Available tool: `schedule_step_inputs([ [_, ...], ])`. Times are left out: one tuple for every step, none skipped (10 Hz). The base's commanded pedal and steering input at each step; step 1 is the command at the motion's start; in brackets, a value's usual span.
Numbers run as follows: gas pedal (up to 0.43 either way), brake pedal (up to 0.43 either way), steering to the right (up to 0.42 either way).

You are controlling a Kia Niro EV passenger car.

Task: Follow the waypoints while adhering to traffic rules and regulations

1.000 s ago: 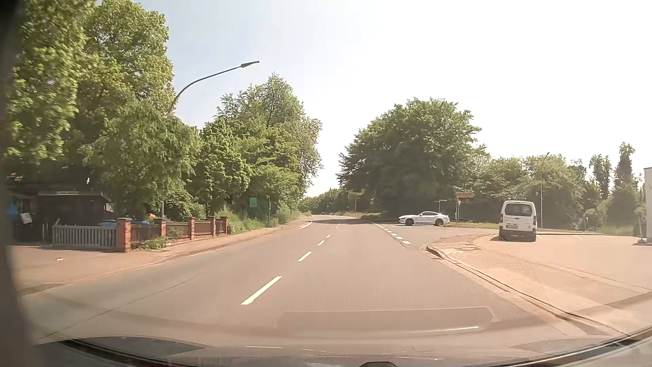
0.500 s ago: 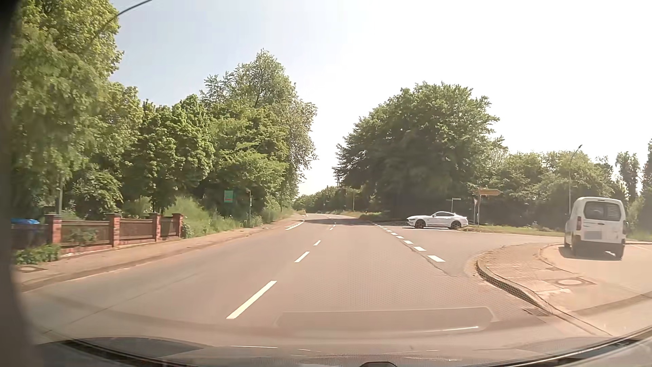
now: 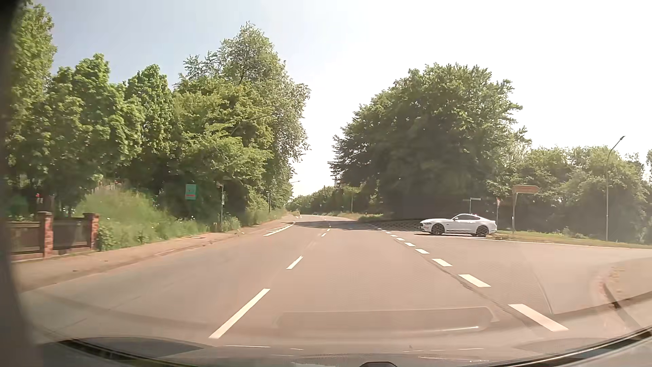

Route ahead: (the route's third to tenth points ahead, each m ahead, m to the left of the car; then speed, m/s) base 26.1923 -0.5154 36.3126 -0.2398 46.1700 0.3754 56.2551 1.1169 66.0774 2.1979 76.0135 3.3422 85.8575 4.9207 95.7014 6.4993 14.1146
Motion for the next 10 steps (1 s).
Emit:
schedule_step_inputs([
  [0.15,0.0,0.004],
  [0.157,0.0,0.004],
  [0.169,0.0,0.003],
  [0.169,0.0,0.003],
  [0.177,0.0,0.001],
  [0.189,0.0,0.0],
  [0.197,0.0,0.0],
  [0.197,0.0,-0.001],
  [0.209,0.0,-0.001],
  [0.209,0.0,-0.001],
])
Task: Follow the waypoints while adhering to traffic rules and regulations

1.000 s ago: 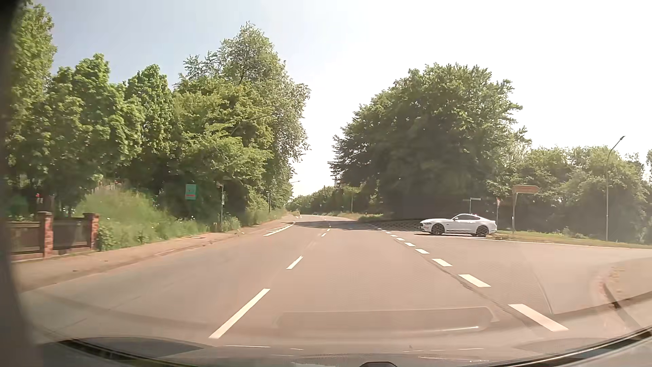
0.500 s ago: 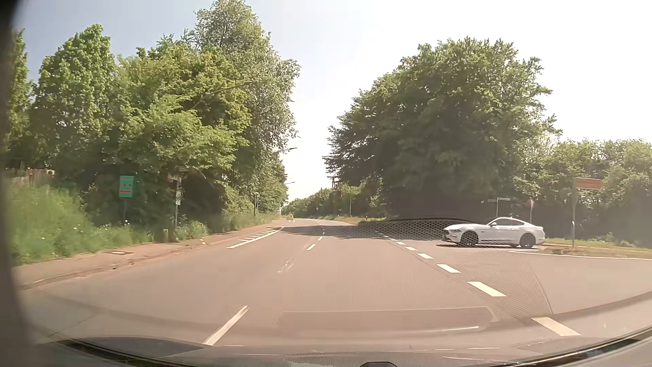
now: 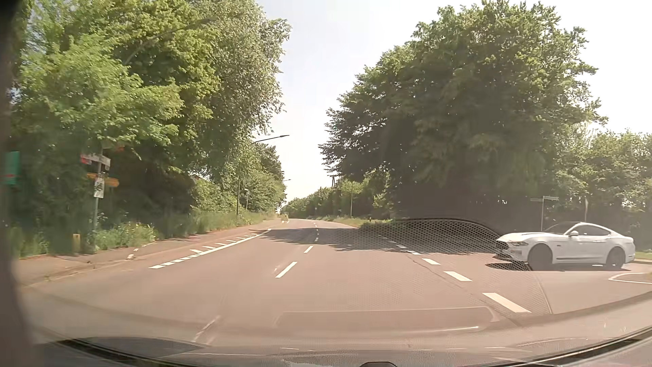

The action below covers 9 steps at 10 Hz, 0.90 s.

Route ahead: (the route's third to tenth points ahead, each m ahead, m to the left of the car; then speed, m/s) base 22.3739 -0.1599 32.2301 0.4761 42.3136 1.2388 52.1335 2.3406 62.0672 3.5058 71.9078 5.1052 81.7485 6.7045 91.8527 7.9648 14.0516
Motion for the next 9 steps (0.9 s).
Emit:
schedule_step_inputs([
  [0.209,0.0,-0.001],
  [0.209,0.0,-0.002],
  [0.209,0.0,-0.002],
  [0.209,0.0,-0.003],
  [0.209,0.0,-0.004],
  [0.22,0.0,-0.004],
  [0.22,0.0,-0.004],
  [0.22,0.0,-0.004],
  [0.228,0.0,-0.005],
])
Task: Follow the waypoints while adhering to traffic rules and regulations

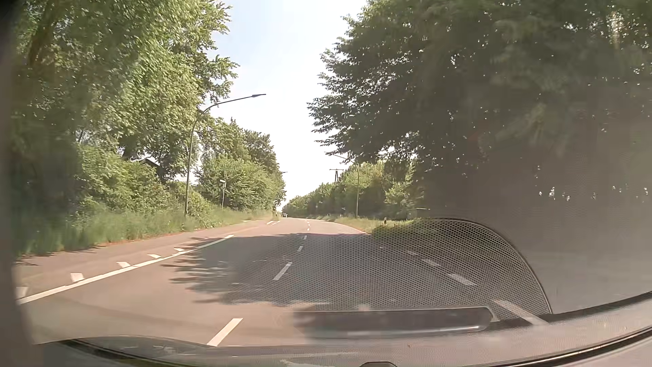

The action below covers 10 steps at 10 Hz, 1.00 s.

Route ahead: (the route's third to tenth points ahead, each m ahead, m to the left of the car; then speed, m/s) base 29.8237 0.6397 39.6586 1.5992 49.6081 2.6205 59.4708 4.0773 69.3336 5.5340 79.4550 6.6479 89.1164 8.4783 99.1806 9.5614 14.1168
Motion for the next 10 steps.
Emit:
schedule_step_inputs([
  [0.228,0.0,-0.005],
  [0.248,0.0,-0.006],
  [0.26,0.0,-0.007],
  [0.26,0.0,-0.009],
  [0.26,0.0,-0.012],
  [0.26,0.0,-0.014],
  [0.26,0.0,-0.015],
  [0.26,0.0,-0.015],
  [0.26,0.0,-0.015],
  [0.26,0.0,-0.015],
])
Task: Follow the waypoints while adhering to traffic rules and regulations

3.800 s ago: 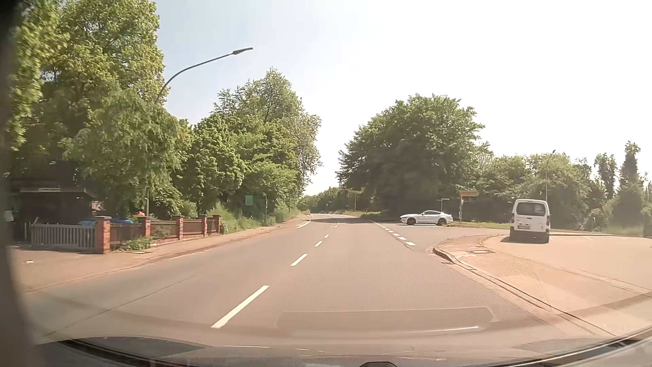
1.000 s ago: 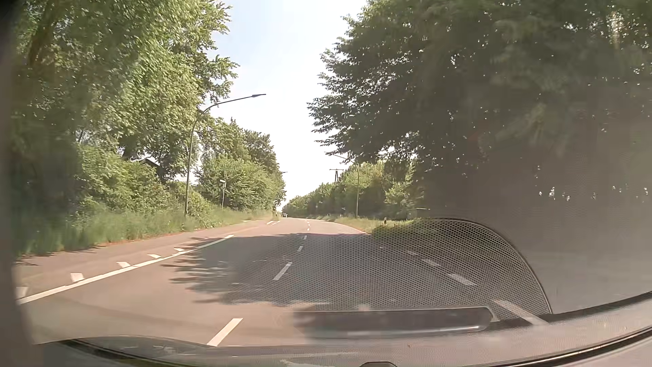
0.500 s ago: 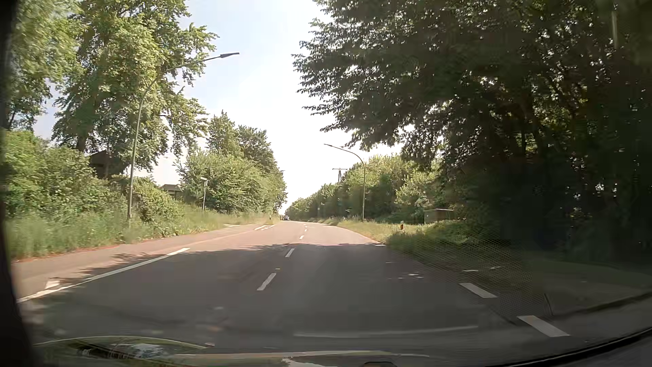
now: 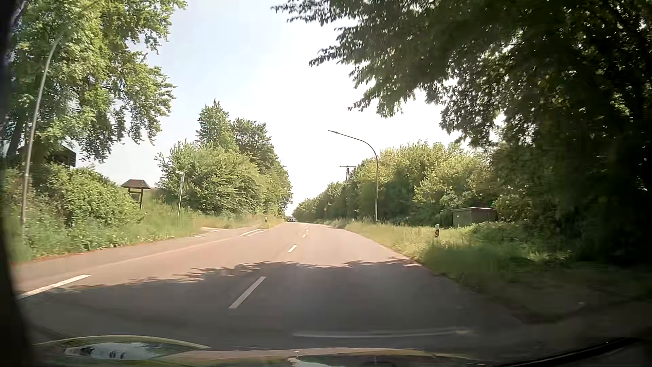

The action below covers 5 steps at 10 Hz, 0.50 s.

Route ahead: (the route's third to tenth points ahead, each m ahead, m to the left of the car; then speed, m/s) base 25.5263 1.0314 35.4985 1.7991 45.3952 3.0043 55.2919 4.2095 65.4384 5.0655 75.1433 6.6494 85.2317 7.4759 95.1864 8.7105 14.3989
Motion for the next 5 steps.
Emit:
schedule_step_inputs([
  [0.26,0.0,-0.015],
  [0.268,0.0,-0.015],
  [0.268,0.0,-0.015],
  [0.28,0.0,-0.014],
  [0.28,0.0,-0.015],
])
